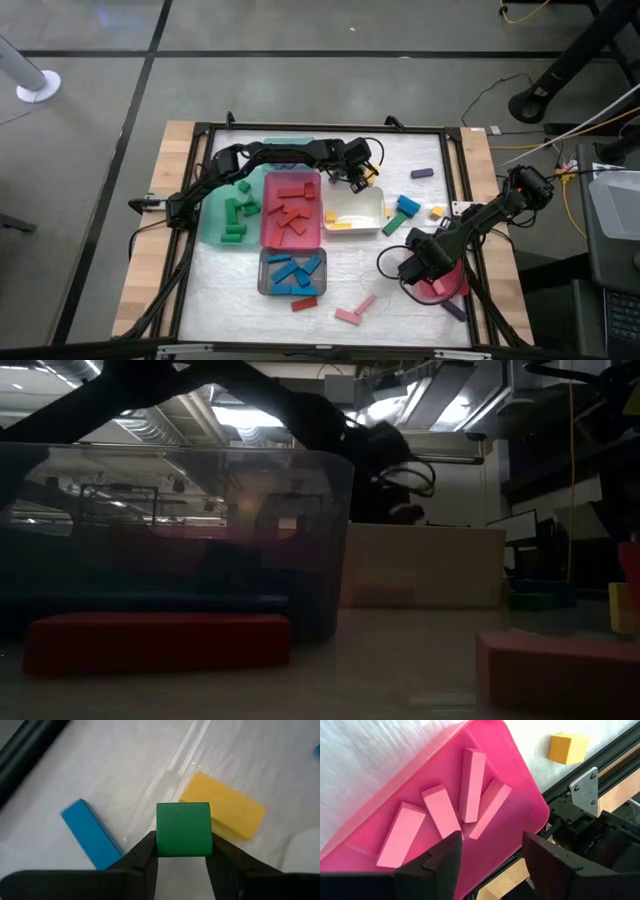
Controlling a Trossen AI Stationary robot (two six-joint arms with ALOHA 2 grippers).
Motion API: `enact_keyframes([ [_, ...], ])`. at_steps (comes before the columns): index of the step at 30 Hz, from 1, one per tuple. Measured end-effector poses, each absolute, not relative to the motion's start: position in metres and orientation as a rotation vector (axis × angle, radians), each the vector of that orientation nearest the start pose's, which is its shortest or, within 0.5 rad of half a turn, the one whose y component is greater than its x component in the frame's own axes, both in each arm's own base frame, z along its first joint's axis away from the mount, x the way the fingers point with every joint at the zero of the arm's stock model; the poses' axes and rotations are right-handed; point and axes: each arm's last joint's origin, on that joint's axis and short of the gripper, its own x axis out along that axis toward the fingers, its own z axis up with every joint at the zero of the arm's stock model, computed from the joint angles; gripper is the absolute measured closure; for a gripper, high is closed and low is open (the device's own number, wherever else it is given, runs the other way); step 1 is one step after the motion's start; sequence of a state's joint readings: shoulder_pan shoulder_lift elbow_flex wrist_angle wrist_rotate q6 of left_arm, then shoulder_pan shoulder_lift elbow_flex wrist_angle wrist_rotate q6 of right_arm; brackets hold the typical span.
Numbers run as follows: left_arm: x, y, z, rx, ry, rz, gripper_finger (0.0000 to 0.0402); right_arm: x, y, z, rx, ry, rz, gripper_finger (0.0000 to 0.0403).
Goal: Sort blocks
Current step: Put the green block into the bottom green bin
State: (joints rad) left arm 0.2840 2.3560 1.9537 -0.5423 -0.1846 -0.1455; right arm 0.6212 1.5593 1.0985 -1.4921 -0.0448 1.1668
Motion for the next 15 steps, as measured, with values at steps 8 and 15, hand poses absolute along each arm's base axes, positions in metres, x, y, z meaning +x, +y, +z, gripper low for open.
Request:
enact_keyframes([
  [8,0.457,0.137,0.253,-0.127,0.94,0.397,0.0286,0.188,0.126,0.223,0.229,1.794,-0.673,0.0194],
  [15,0.371,0.109,0.34,-0.098,1.15,0.267,0.0281,0.193,0.093,0.234,0.182,1.808,-0.696,0.0194],
])
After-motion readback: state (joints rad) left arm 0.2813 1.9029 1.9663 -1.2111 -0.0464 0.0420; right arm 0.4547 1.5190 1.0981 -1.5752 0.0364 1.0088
